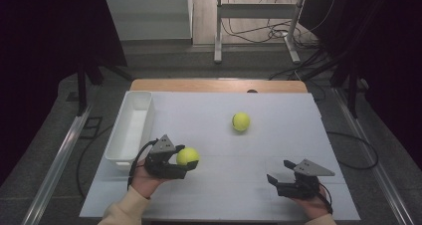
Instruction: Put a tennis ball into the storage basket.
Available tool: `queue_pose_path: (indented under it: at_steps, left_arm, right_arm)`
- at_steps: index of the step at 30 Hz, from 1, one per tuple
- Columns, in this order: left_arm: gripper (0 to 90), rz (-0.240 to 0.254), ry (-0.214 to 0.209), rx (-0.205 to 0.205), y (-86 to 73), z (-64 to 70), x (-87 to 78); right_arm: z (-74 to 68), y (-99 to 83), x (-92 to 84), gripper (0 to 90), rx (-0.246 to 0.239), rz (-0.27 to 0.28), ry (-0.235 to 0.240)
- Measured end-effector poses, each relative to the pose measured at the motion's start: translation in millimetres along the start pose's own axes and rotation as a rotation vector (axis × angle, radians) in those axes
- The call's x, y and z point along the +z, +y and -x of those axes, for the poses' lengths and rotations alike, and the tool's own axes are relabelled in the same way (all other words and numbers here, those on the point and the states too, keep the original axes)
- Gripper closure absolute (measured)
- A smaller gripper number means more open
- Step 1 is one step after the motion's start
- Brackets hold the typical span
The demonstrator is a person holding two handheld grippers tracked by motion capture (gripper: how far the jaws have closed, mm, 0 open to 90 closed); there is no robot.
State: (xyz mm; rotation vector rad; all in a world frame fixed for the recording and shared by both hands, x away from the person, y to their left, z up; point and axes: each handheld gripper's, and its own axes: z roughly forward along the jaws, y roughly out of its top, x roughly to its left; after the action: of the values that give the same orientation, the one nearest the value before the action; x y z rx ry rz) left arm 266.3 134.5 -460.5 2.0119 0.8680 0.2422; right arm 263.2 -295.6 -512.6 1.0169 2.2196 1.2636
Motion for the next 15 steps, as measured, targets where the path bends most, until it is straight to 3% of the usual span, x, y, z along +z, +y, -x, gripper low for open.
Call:
queue_pose_path:
  at_steps: [15]
  left_arm:
    - [27.2,0.070,0.020,-0.017,18.1,-1.4,-12.5]
  right_arm:
    - [0.7,-1.3,-1.5,17.1,0.025,0.006,-0.012]
